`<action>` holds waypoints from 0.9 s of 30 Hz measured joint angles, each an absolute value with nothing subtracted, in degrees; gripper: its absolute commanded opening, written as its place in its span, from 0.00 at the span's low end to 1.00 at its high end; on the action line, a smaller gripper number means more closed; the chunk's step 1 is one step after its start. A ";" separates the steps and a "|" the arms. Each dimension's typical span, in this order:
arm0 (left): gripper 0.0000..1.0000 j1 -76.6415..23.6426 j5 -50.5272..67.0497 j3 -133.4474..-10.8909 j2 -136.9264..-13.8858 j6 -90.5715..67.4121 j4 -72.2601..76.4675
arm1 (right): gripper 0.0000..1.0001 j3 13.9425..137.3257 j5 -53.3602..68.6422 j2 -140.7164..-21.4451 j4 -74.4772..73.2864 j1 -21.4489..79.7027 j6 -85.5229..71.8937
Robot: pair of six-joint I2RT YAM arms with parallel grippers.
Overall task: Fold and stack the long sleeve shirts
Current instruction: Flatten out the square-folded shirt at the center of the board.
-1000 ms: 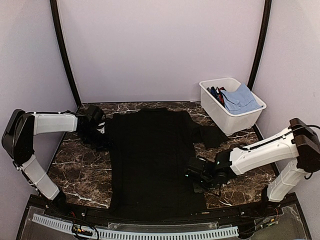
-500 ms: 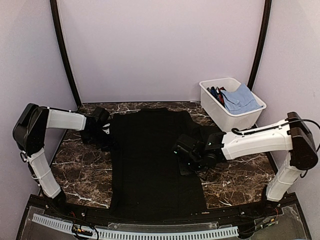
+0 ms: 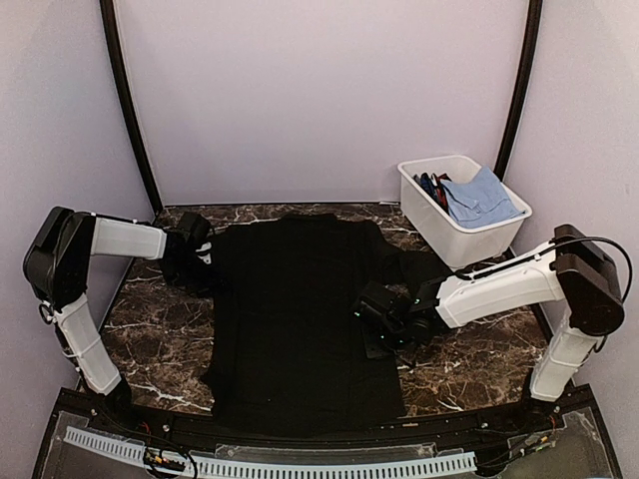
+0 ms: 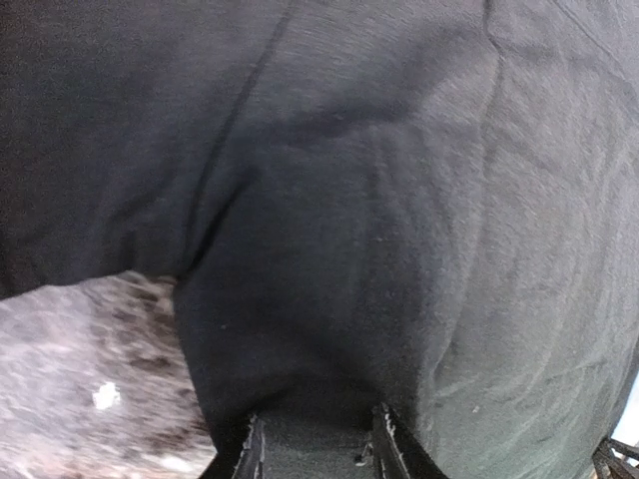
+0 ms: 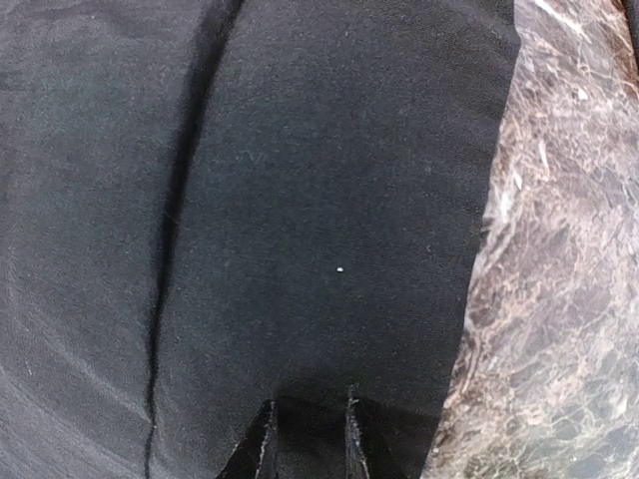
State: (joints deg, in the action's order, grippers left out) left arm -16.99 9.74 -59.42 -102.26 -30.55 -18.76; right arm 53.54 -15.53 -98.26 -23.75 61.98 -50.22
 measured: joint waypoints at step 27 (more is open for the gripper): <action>0.36 -18.37 7.05 -63.51 -103.94 -27.70 -25.63 | 0.25 41.30 -16.10 -89.69 -14.70 53.95 -49.74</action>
State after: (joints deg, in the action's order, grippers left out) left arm -18.37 7.05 -63.51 -103.94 -27.70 -25.63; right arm 41.30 -16.10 -89.69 -14.70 53.95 -49.74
